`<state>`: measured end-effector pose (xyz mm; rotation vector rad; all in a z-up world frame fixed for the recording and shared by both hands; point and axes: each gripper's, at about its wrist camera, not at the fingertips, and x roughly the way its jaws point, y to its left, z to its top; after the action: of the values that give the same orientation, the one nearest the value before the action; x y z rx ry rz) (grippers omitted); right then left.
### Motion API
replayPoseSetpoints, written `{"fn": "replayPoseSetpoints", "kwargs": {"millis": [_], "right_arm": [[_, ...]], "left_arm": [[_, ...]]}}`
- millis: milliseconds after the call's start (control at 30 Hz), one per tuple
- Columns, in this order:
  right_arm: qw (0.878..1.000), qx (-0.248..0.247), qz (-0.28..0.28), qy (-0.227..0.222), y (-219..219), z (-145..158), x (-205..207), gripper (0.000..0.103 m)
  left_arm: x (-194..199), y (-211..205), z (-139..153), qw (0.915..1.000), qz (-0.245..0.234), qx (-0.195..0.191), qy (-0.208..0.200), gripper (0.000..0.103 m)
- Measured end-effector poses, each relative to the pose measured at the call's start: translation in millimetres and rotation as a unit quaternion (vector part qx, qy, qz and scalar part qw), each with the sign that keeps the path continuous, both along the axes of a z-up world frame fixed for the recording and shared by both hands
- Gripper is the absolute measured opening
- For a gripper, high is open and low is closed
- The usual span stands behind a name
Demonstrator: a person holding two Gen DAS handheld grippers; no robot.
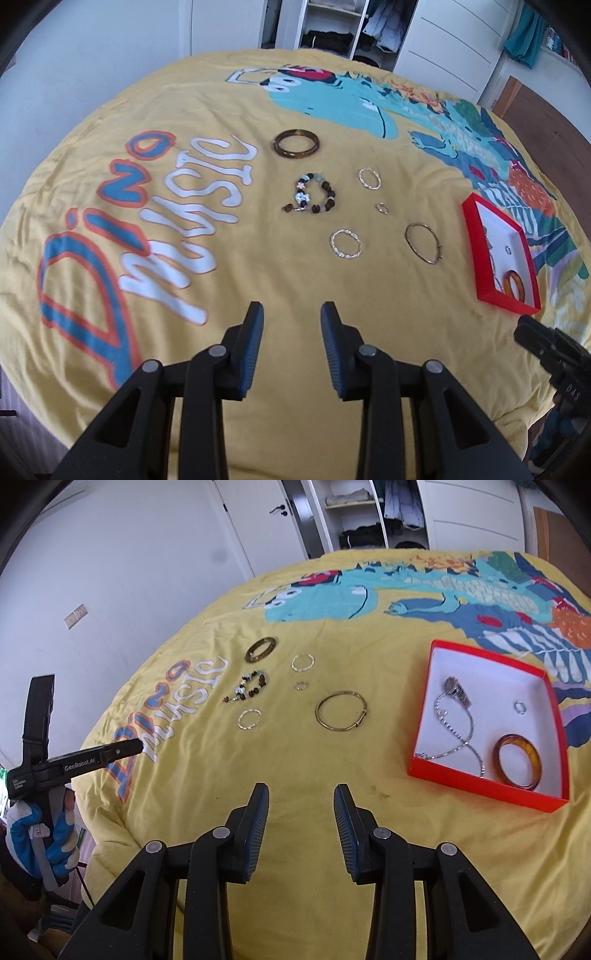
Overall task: Organize jewelry
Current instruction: 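Move both open tools back toward the remaining jewelry, then grasp the twisted silver hoop with left tool while right tool grasps the large silver bangle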
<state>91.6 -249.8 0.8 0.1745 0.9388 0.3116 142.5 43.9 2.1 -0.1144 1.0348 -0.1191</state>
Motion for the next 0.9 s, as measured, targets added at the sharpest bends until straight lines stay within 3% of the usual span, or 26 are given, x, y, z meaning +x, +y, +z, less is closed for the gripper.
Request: {"fn": "replayPoseSetpoints", "kwargs": {"millis": [233,567,900], "right_arm": [[1.0,-0.003,-0.008,0.021,3.3,-30.3,44.5,0.037],[0.998,-0.021,-0.045,0.026,2.9,-48.9,108.1,0.037],[0.992,-0.081,-0.068,0.064,8.9,-77.9,160.6,0.037]], "left_arm": [[47.0,-25.5,-32.6,0.9998,-0.005,0.004,0.021,0.031],[91.9,-46.6,-59.2,0.9994,-0.017,0.003,0.031,0.031],[114.0,-48.4,-85.5,0.9988,-0.02,0.0,0.045,0.031]]}}
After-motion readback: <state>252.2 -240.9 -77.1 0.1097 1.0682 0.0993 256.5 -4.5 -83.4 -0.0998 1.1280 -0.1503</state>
